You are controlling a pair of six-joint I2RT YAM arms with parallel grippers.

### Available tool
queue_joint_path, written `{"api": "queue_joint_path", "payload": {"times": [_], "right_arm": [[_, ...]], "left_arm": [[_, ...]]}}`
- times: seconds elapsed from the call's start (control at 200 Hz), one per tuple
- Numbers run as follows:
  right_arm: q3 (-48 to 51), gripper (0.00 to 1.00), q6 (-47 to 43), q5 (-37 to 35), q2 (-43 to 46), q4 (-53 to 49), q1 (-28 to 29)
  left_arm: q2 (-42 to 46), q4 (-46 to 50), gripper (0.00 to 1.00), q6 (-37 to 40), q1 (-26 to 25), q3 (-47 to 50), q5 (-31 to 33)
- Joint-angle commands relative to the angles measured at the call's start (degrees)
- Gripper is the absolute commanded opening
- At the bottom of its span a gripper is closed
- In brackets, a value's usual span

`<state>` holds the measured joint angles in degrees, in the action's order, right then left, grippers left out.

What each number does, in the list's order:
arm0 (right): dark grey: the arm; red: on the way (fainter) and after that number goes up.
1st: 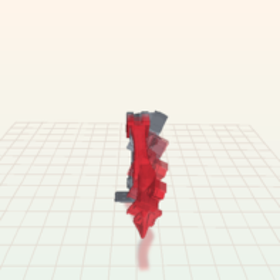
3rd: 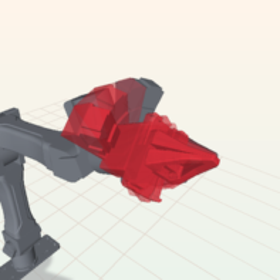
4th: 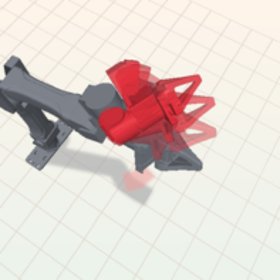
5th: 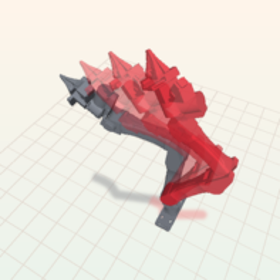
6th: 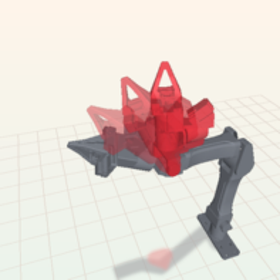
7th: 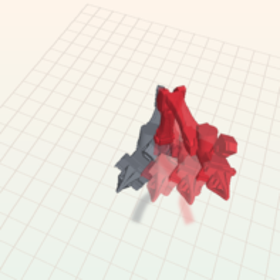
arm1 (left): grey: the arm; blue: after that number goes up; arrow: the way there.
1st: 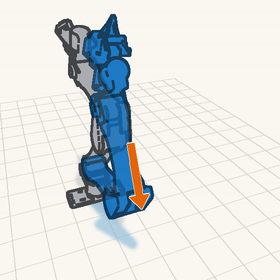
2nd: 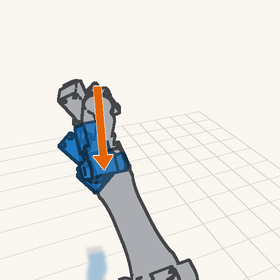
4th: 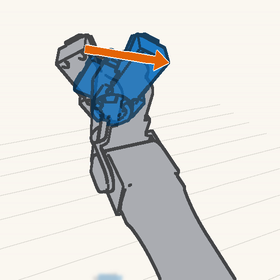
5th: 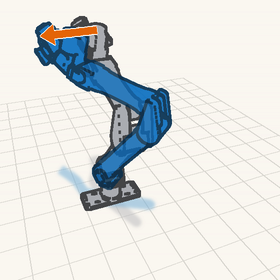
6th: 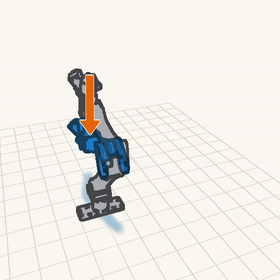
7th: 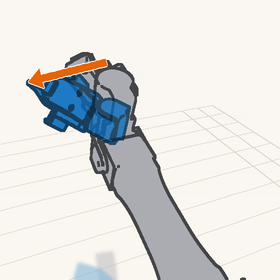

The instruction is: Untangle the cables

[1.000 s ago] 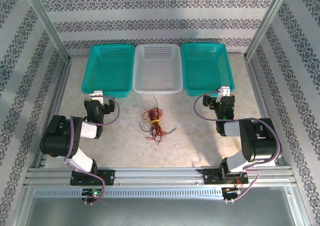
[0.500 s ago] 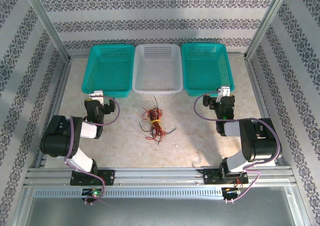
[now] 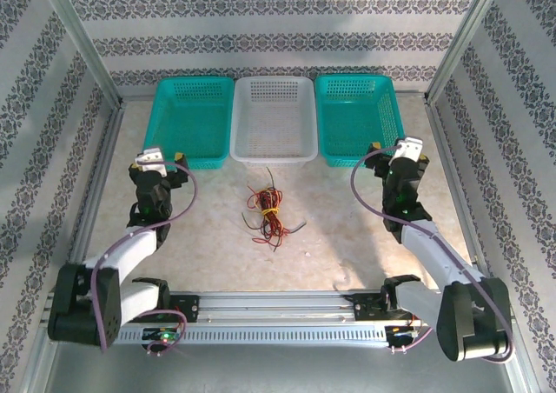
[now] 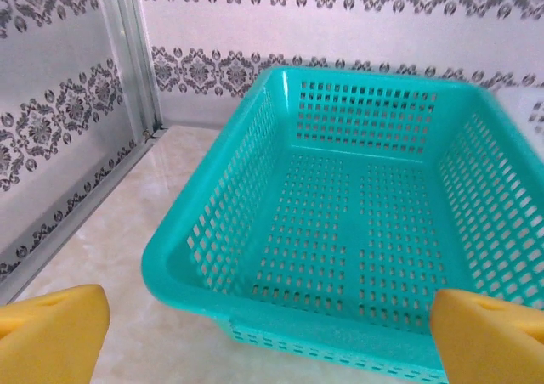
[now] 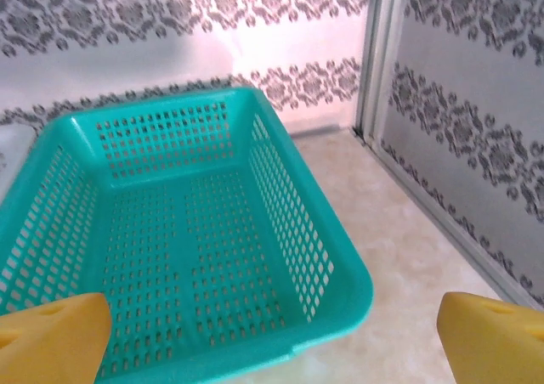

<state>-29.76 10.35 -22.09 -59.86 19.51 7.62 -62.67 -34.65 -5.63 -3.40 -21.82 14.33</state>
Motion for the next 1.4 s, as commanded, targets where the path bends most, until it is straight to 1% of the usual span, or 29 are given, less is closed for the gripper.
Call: {"api": "queue_joint_path", "payload": {"times": [0.0, 0.07, 0.11, 0.18, 0.215, 0.25, 0.34, 0.375, 0.42, 0.465, 0.49, 0.52, 0.57, 0.59, 0.605, 0.625, 0.7, 0.74, 0.785, 0.834, 0.869, 0.949, 0.984, 1.054, 1.114, 1.169, 1.274, 1.299, 1.394], "right_arm": [[-2.21, 0.98, 6.45, -4.19, 1.8, -18.63, 2.06], [-3.29, 0.98, 9.57, -3.71, 4.09, -25.76, 2.74], [-3.91, 0.98, 10.68, -3.04, 5.36, -29.95, 3.47], [-6.55, 0.98, 12.31, -1.79, 6.35, -38.77, 6.53], [-8.45, 0.98, 13.22, -1.52, 5.8, -43.54, 8.87], [-11.09, 0.98, 14.53, -2.51, 4.53, -48.71, 12.85], [-21.29, 0.98, 18.7, -7.11, 0.05, -62.58, 25.58], [-25.65, 0.99, 19.02, -8.16, -1.36, -66.07, 30.32], [-30.05, 0.98, 21.88, -12.86, -2.47, -68.82, 35.61], [-29.36, 0.98, 26.22, -17.12, -2.58, -66.58, 39.6], [-27.09, 0.98, 30.21, -16.06, -2.44, -65.08, 40.52], [-23.28, 0.98, 30.03, -9.92, -2.16, -62.65, 39.76], [-19.09, 0.99, 26.92, 7.06, -2.31, -56.19, 35.02], [-18.27, 0.98, 27.72, 9.8, -2.56, -55.12, 34.47], [-18.16, 0.98, 28.38, 9.83, -2.63, -55.0, 34.85], [-18.27, 0.98, 28.9, 7.79, -2.66, -55.16, 36.62], [-19.98, 0.98, 29.49, -4.45, -3.08, -55.91, 45.94], [-20.18, 0.99, 30.75, -6.52, -4.01, -55.44, 48.14], [-18.53, 0.98, 30.03, -2.95, -4.63, -51.38, 48.61], [-15.71, 0.98, 26.87, 4.74, -4.74, -43.51, 48.71], [-15.35, 0.98, 26.57, 8.67, -5.31, -40.75, 48.72], [-18.32, 0.98, 26.61, 15.4, -9.14, -40.85, 47.5], [-20.25, 0.96, 26.77, 17.63, -11.76, -42.09, 46.7], [-23.0, 0.85, 25.64, 21.76, -17.77, -42.53, 45.76], [-24.54, 0.84, 25.3, 22.17, -22.6, -41.69, 45.82], [-25.86, 0.84, 26.21, 21.48, -26.39, -41.26, 45.52], [-27.0, 0.84, 26.18, 21.97, -31.69, -37.78, 45.38], [-27.02, 0.87, 25.94, 21.98, -32.97, -36.63, 45.31], [-27.28, 0.88, 24.93, 22.02, -36.65, -34.21, 43.92]], "left_arm": [[6.75, 14.04, 0.98, -5.41, -3.04, 0.03, 3.33], [11.46, 20.24, 1.0, -7.32, -6.37, -0.15, 5.95], [14.09, 23.55, 1.0, -8.5, -9.15, -0.38, 7.08], [18.11, 30.42, 0.99, -11.68, -13.84, -1.6, 8.1], [19.64, 33.97, 0.96, -12.85, -16.3, -2.69, 8.06], [20.85, 37.63, 0.93, -14.25, -18.68, -4.07, 8.27], [22.78, 45.59, 0.92, -19.25, -23.77, -8.69, 9.91], [22.9, 47.87, 0.92, -20.8, -24.92, -10.85, 9.78], [22.63, 50.63, 0.91, -22.47, -26.03, -13.65, 9.5], [21.74, 52.89, 0.91, -23.48, -26.65, -16.51, 9.46], [21.0, 53.96, 0.92, -23.86, -26.9, -18.02, 9.19], [20.04, 55.37, 0.92, -24.37, -27.0, -19.67, 9.23], [18.46, 57.61, 0.92, -25.48, -27.1, -22.36, 8.76], [17.84, 58.49, 0.92, -26.04, -27.14, -23.43, 8.43], [17.49, 59.25, 0.92, -26.54, -27.19, -24.17, 8.19], [17.01, 60.24, 0.92, -27.27, -27.21, -25.18, 7.82], [15.78, 62.16, 0.92, -29.03, -27.2, -27.47, 5.59], [15.7, 62.57, 0.92, -30.21, -27.23, -27.9, 5.25], [15.99, 62.41, 0.92, -32.11, -27.19, -27.81, 5.51], [16.79, 61.03, 0.93, -34.01, -27.19, -26.61, 5.53], [17.41, 59.3, 0.93, -34.97, -27.14, -25.5, 5.12], [17.49, 57.79, 0.96, -37.42, -26.94, -24.4, 2.76], [16.7, 58.04, 0.96, -38.08, -26.86, -24.85, 0.94], [14.17, 59.34, 0.95, -39.58, -26.88, -26.34, -3.49], [11.96, 58.95, 0.93, -39.26, -26.84, -26.67, -8.52], [10.73, 58.78, 0.93, -38.47, -26.84, -26.18, -11.34], [9.78, 59.75, 0.93, -35.69, -26.85, -25.97, -12.88], [9.92, 59.83, 0.94, -34.82, -26.9, -25.87, -13.0], [10.2, 61.32, 0.97, -32.2, -26.78, -25.93, -13.36]]}}
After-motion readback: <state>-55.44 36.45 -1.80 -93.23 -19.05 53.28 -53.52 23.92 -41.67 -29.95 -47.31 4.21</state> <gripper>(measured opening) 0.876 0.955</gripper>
